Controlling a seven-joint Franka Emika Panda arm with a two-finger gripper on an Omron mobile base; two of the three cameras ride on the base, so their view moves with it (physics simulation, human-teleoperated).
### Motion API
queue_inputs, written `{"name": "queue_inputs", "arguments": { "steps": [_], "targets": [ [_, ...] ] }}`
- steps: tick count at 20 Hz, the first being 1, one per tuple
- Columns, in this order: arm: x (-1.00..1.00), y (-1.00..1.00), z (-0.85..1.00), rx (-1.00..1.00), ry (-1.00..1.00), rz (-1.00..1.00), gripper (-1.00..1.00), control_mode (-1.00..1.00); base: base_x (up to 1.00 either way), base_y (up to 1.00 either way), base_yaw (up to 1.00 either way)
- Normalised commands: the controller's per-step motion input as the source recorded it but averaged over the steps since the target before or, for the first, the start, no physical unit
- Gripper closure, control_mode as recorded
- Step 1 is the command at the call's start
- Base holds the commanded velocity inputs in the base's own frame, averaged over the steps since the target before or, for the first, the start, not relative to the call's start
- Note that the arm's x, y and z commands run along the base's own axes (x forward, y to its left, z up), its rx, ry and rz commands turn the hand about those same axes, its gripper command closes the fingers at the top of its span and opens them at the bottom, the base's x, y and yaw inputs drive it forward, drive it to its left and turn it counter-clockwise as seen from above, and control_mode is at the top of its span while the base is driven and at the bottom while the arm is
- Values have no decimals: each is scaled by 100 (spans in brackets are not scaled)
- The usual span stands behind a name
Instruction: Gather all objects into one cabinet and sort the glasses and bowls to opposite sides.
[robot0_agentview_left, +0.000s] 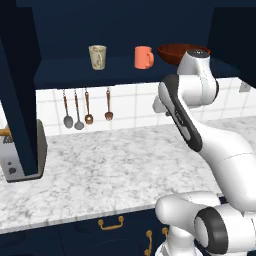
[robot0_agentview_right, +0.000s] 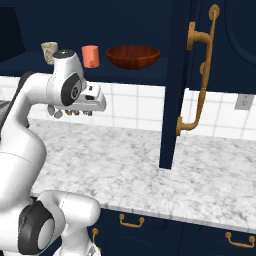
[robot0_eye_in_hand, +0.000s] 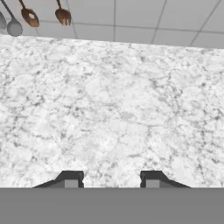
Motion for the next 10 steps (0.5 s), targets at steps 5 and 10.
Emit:
{"name": "queue_inputs", "arguments": {
  "steps": [5,10],
  "targets": [
    [-36,-33,-2,15,-11,0,-100,-100,0,0,0],
    [-98,-32,6,17,-29,1,-100,-100,0,0,0]
  ]
}}
